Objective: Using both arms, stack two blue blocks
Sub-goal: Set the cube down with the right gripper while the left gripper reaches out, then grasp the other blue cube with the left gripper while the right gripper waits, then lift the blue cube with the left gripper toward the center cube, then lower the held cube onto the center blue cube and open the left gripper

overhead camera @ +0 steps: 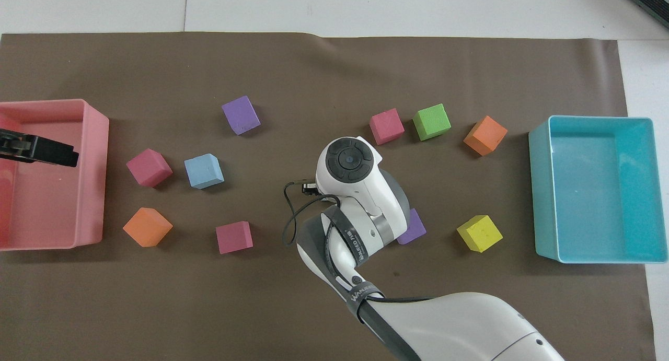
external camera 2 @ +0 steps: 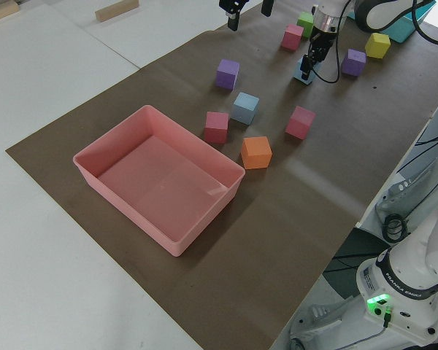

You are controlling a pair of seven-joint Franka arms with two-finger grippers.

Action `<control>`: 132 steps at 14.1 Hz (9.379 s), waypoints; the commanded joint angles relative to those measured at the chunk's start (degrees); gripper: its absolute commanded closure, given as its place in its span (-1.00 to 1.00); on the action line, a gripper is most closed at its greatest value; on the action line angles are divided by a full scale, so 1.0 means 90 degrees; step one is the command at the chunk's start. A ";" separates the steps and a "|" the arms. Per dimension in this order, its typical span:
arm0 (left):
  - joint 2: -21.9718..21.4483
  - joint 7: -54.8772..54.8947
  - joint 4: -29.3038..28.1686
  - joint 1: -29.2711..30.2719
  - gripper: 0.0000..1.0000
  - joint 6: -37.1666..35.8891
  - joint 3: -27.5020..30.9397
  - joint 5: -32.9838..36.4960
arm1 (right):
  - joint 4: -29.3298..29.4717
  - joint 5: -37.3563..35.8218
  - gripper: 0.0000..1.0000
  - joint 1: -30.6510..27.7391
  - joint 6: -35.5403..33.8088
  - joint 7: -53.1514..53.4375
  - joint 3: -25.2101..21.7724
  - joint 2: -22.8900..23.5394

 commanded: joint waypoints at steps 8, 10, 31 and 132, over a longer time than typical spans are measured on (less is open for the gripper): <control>0.0258 -0.0544 -0.0919 -0.0192 -1.00 0.1652 -0.0061 -0.0054 | -0.0403 0.0116 -0.48 -0.0045 0.0238 -0.0365 -0.0015 -0.0223; 0.0405 -0.0612 -0.0919 -0.0240 -1.00 0.1818 -0.0061 -0.0054 | -0.0393 0.0136 -1.00 -0.0055 0.0229 -0.0355 -0.0015 -0.0223; 0.1547 -0.2788 -0.2812 -0.1119 -1.00 0.4981 -0.0032 0.0034 | -0.0305 0.2489 -1.00 -0.2201 -0.1313 -0.3906 -0.0035 -0.1678; 0.2749 -0.5895 -0.0577 -0.4127 -0.45 0.3948 -0.0100 0.0258 | -0.2161 0.8046 1.00 -0.2164 0.0180 -0.8187 -0.0045 -0.0731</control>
